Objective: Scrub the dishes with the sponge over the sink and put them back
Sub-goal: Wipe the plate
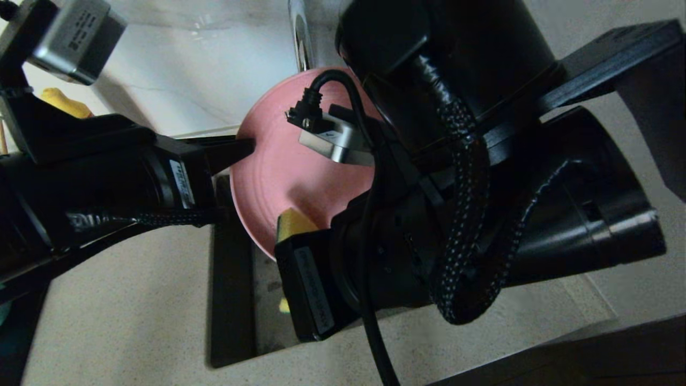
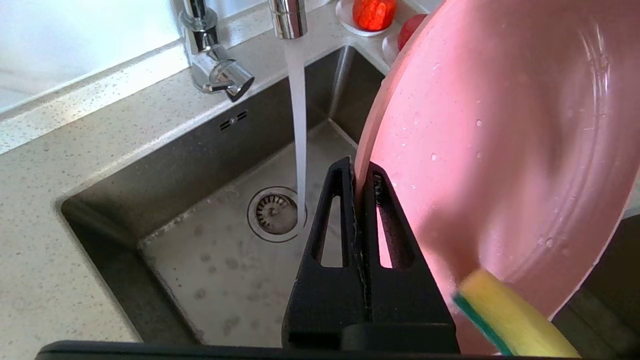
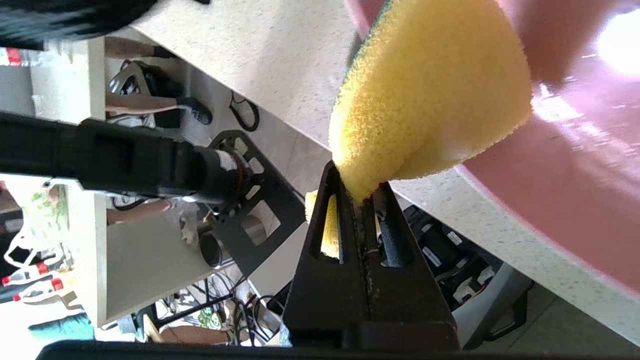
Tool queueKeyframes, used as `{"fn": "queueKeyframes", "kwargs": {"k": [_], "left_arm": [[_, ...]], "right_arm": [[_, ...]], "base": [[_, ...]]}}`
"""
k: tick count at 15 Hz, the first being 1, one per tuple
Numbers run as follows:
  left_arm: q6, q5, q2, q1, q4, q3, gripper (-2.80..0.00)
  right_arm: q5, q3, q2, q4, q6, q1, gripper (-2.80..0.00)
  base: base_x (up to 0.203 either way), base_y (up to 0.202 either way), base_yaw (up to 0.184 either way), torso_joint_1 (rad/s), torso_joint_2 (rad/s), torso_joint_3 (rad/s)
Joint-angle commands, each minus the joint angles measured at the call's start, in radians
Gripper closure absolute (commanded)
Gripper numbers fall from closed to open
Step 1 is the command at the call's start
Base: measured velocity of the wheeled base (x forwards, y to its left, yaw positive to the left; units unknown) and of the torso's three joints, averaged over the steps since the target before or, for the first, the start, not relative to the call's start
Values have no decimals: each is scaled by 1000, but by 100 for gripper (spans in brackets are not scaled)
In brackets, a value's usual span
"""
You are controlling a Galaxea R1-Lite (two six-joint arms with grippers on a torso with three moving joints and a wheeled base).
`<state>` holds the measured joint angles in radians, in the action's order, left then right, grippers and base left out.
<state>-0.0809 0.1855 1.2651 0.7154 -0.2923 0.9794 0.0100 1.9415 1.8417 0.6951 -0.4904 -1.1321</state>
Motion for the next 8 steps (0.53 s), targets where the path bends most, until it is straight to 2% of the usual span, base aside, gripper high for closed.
{"fn": "queueKeyframes", "kwargs": {"k": [1, 8], "left_arm": [[0, 0, -17, 4, -1, -5, 0], [-7, -8, -48, 6, -1, -56, 0]], "right_arm": [[-1, -1, 2, 4, -2, 11, 0], [-1, -1, -12, -11, -2, 54, 0]], "base": [[0, 0, 0, 0, 0, 0], [0, 0, 0, 0, 0, 0]]}}
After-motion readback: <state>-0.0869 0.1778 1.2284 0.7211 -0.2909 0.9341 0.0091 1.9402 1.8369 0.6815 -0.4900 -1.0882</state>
